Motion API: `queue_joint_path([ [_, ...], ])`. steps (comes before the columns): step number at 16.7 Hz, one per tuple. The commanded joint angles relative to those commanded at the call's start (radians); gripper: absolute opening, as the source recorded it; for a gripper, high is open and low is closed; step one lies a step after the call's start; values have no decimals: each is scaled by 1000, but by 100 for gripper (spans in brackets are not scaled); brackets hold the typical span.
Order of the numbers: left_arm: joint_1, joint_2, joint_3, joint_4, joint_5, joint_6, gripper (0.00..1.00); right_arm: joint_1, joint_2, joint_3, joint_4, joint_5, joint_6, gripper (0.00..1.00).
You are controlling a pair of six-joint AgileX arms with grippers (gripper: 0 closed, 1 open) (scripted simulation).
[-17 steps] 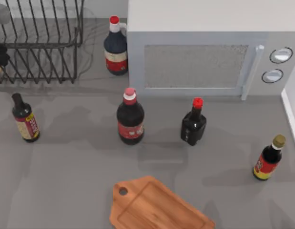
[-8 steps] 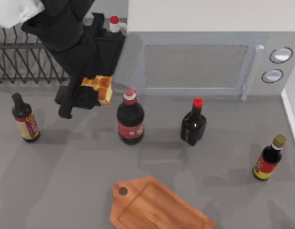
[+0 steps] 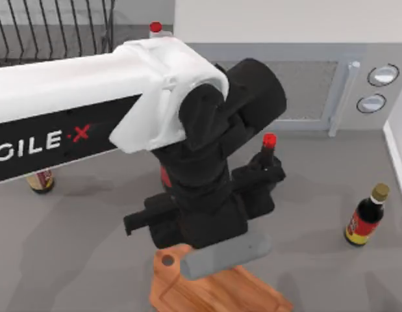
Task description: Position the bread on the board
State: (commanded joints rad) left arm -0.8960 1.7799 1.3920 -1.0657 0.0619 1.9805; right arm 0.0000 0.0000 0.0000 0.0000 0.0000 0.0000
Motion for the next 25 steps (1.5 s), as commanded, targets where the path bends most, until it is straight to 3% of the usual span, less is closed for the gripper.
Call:
queue_joint_path([
  [6,-94,52,-86,10,-40,188,0,0,0,0,0,0,0,100],
  [15,-90,58,-97,27,-37,190,0,0,0,0,0,0,0,100],
  [25,-100,98,-175,171,-38,197,0,0,0,0,0,0,0,100],
])
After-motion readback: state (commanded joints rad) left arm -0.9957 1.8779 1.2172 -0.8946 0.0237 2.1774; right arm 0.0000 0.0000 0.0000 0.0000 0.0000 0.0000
